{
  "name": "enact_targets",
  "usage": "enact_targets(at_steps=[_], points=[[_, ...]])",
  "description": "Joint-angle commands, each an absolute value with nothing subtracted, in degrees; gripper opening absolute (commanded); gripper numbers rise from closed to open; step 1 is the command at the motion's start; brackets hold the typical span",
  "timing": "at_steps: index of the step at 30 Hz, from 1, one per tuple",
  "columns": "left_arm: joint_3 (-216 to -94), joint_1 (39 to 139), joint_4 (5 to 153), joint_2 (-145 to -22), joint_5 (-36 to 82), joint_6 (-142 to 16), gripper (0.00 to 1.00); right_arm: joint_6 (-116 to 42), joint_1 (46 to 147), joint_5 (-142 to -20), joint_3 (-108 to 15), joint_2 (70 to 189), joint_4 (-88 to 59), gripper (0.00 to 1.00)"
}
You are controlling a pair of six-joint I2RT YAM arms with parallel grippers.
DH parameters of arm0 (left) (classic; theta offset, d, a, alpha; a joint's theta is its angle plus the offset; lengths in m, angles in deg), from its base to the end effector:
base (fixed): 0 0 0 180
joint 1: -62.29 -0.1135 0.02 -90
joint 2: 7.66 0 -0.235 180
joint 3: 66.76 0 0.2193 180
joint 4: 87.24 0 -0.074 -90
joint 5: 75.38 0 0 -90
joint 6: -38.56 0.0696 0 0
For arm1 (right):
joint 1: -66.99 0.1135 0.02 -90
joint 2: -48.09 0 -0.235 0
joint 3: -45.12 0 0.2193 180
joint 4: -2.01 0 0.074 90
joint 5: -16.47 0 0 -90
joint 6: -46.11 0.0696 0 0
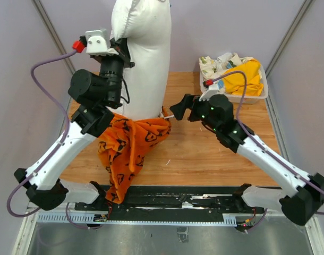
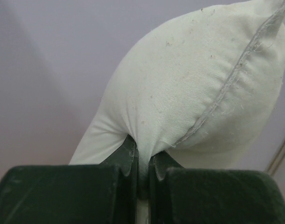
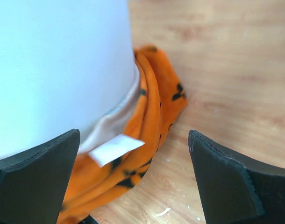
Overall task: Remove the pillowcase from the pillow
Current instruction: Remove the pillow from the pillowcase.
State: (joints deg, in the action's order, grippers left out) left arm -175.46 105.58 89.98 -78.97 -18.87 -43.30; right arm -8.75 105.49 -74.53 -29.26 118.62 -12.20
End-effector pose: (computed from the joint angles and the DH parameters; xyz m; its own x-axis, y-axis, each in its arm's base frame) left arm 0.1920 -0.1281 0.5443 0.4434 -0.2555 -0.8591 0.1803 0.9643 -0.1937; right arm 0.2354 0.1888 0.3240 -0.4811 0.3527 -0.8026 -0.4390 0.6956 0.5688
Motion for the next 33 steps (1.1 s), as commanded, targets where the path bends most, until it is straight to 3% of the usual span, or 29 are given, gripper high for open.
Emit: enact_targets(at_steps=[1, 6, 12, 25, 30, 33], points=[[-180.4, 105.8, 106.8, -84.2, -27.4, -32.9, 0.0, -18.9, 107.3, -68.1, -35.2, 108.1, -16.9, 0.99], [-192.5, 105.8, 104.2, -95.7, -37.8, -28.6, 0.0, -23.8, 113.3, -73.9, -38.3, 109.3, -17.0, 0.99], [-201.2, 105.8, 101.8, -102.0, -40.5, -26.7, 0.0, -25.4, 117.9, -74.2, -38.1, 112.5, -13.5, 0.99], [-199.0, 105.8, 99.2, -97.8, -36.6, -32.2, 0.0, -35.1, 119.8, -68.0, -43.8, 124.8, -7.4, 0.99], [-199.0, 105.8, 99.2, -97.7, -36.6, -31.5, 0.0, -33.8, 119.9, -69.8, -45.1, 129.1, -6.9, 0.91], [-198.6, 105.8, 100.4, -97.7, -36.7, -30.2, 0.0, -31.7, 120.3, -72.7, -44.4, 130.5, -6.5, 0.69]])
